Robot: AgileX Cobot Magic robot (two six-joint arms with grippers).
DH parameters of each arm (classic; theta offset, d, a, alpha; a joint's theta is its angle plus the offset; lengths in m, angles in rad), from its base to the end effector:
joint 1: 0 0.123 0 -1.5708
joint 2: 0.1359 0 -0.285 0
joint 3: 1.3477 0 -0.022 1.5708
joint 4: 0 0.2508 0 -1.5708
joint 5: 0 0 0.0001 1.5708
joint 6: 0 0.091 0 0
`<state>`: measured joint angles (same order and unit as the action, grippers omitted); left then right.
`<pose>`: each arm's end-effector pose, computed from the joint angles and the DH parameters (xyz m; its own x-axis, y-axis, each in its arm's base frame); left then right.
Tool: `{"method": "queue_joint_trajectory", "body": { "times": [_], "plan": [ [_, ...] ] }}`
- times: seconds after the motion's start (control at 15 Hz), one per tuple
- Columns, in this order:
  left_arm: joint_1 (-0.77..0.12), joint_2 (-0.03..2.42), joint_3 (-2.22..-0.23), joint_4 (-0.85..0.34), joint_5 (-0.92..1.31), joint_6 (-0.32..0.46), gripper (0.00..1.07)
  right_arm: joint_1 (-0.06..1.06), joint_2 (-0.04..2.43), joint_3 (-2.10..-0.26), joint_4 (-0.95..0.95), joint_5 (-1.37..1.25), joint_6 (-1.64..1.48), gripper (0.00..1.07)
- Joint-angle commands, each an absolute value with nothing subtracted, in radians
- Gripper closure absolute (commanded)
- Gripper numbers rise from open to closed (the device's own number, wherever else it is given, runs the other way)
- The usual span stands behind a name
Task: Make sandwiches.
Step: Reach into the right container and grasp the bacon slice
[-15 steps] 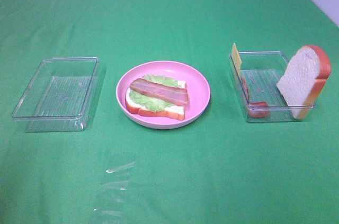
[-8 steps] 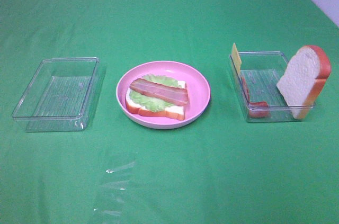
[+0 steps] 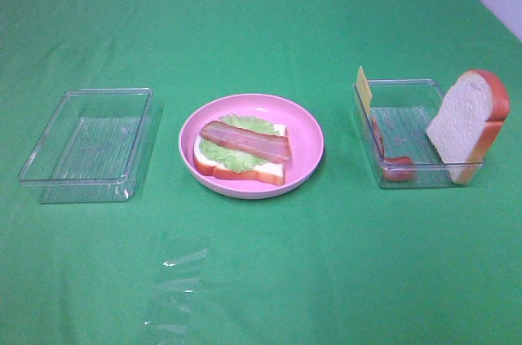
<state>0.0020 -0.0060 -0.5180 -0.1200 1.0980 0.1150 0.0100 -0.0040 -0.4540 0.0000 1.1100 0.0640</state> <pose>-0.0098 -0.0097 0.2797 -0.4588 0.0588 -0.8866 0.1202 0.9927 0.0037 -0.0027 0.0000 0.2606 -0.5348 0.0586 -0.8430 0.0243 0.9982 0.0540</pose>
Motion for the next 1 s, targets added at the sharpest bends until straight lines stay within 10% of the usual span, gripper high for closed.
{"method": "queue_joint_trajectory", "body": {
  "times": [0.07,0.67,1.0],
  "plan": [
    [0.004,-0.028,-0.519,-0.128,1.082,0.106,0.07,0.007,-0.024,-0.452,-0.008,1.099,0.06,0.09],
    [0.018,-0.029,-0.519,-0.128,1.082,0.107,0.07,0.007,0.008,-0.465,0.0,1.084,0.063,0.09],
    [0.018,-0.029,-0.519,-0.128,1.082,0.107,0.07,0.007,0.552,-0.623,0.106,1.111,0.063,0.1]
  ]
}}
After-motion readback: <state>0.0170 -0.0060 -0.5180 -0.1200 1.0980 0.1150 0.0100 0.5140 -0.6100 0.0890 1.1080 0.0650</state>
